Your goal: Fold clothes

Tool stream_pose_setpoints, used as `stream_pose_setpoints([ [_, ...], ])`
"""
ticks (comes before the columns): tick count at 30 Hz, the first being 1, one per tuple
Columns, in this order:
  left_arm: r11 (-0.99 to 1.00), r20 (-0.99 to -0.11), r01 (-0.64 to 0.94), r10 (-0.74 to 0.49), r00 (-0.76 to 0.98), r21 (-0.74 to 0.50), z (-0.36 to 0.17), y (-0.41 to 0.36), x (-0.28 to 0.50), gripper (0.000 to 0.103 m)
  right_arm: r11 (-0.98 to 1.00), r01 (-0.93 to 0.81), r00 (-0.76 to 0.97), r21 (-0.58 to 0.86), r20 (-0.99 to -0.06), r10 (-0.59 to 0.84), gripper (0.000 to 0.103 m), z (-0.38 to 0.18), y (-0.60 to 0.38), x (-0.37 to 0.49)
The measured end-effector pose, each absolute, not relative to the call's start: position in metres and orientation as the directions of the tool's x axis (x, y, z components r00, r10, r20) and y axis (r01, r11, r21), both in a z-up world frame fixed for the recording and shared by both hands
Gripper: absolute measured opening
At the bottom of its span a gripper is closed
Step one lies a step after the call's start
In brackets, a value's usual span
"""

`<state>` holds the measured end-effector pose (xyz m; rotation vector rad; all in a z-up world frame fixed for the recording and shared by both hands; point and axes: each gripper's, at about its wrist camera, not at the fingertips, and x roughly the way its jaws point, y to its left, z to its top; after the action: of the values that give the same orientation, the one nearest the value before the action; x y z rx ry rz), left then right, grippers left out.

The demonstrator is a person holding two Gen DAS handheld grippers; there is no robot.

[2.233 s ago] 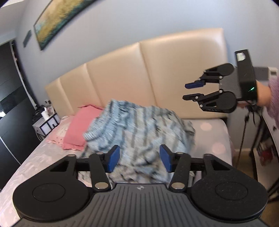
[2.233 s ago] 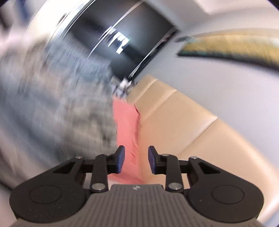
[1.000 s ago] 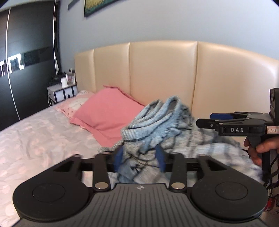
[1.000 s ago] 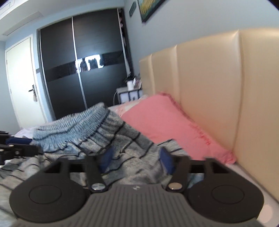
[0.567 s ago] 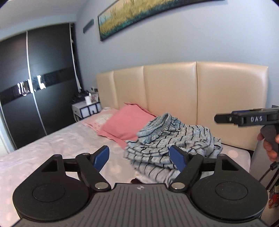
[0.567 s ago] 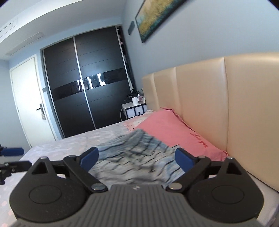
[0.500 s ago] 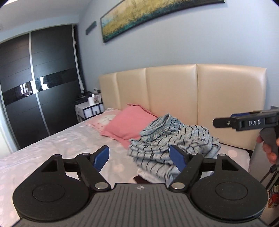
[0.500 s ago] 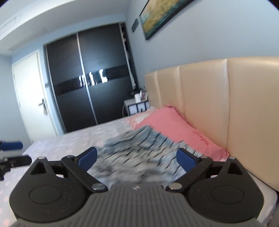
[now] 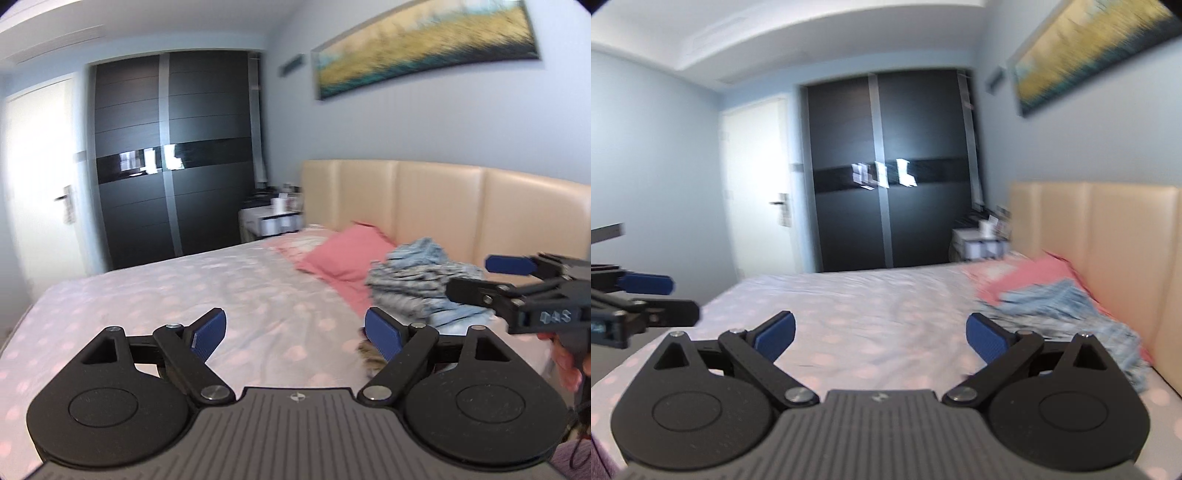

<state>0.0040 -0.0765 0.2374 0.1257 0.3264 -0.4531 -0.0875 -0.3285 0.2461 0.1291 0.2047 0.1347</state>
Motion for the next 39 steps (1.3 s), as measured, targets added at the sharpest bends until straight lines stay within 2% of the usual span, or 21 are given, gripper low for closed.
stream_pose_setpoints([
  [4, 0.937, -0.316, 0.349, -0.326, 0.891, 0.016, 0.214, -0.028, -0.020, 0.083, 0.967, -0.225, 0.957, 0.119, -0.157, 0.242, 0.100, 0.242, -0.275, -0.105],
  [11, 0.983, -0.302, 0.182, -0.183, 0.935, -0.033, 0.156, 0.034, -0.049, 0.085, 0.963, -0.262, 0.959, 0.062, -0.093, 0.267, 0.101, 0.189, -0.198, -0.137],
  [15, 0.987, -0.314, 0.109, -0.141, 0.939, -0.116, 0.123, 0.050, -0.053, 0.085, 0.982, -0.173, 0.982, 0.073, -0.059, 0.177, 0.101, 0.156, -0.166, -0.144],
  [18, 0.987, -0.334, 0.092, -0.131, 0.933, -0.129, 0.102, 0.058, -0.054, 0.085, 0.997, -0.062, 0.998, 0.046, -0.019, 0.063, 0.101, 0.129, -0.144, -0.153],
  [22, 0.994, -0.337, 0.061, -0.087, 0.938, -0.088, 0.079, 0.067, -0.055, 0.085, 1.000, 0.015, 0.999, 0.025, -0.043, -0.014, 0.102, 0.088, -0.130, -0.153],
  [27, 0.997, -0.346, 0.008, -0.035, 0.937, -0.079, 0.052, 0.076, -0.052, 0.085, 1.000, 0.014, 0.990, 0.018, -0.137, -0.011, 0.102, 0.054, -0.126, -0.137],
  [34, 0.993, -0.403, 0.007, -0.054, 0.914, -0.118, 0.022, 0.075, -0.030, 0.085, 0.999, -0.006, 0.979, -0.042, -0.202, -0.002, 0.102, 0.025, -0.120, -0.110],
  [39, 0.997, -0.438, 0.001, -0.037, 0.898, -0.084, 0.008, 0.065, -0.012, 0.085, 0.998, 0.009, 0.973, -0.056, -0.231, -0.021, 0.102, 0.010, -0.122, -0.091],
])
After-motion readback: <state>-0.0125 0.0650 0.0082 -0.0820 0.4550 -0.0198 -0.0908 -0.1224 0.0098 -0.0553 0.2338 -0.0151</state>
